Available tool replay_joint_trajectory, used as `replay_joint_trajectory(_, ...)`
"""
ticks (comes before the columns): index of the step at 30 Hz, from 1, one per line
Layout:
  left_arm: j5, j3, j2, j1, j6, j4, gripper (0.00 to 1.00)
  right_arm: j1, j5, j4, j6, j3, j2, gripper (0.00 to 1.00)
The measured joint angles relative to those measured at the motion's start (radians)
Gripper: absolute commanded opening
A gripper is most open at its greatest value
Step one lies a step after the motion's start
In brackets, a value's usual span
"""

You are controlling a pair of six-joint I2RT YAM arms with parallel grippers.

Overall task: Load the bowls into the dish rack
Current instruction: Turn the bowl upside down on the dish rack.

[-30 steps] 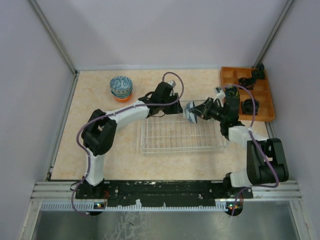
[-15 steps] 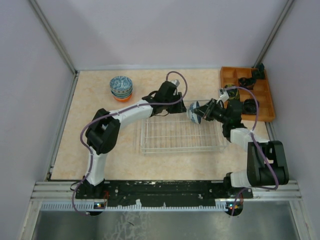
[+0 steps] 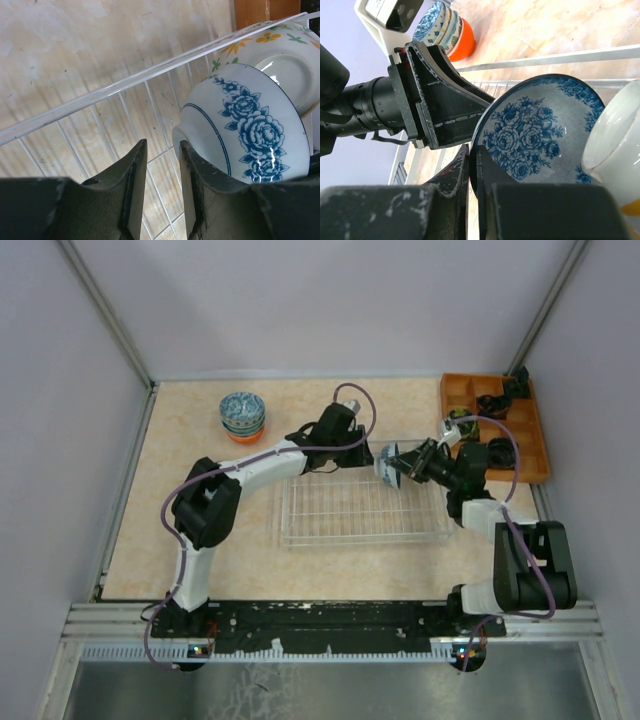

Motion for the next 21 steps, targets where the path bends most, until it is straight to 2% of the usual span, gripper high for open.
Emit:
replay_joint_trajectory(9,-0.006,-0.043,-0.01,-0.007,0.0,0.014,0.39,0.0,-0.014,0.024,0.068,-0.013,0.001,0.0)
replay_joint_trajectory(12,-0.006,-0.043,-0.011,-0.008,0.0,0.015,0.39,0.0,-0.014,0.047,0.084,-0.019,0.009,0.06)
replay_joint_trajectory(15,-0.006,-0.043,-0.011,-0.008,0.0,0.015,0.39,0.0,-0.015,0.076,0.098,-0.024,0.023,0.17)
replay_joint_trajectory(21,-0.007,-0.035,-0.011,-0.01,0.0,0.013,0.38,0.0,-0.021,0.072,0.103,-0.03,0.032,0.25)
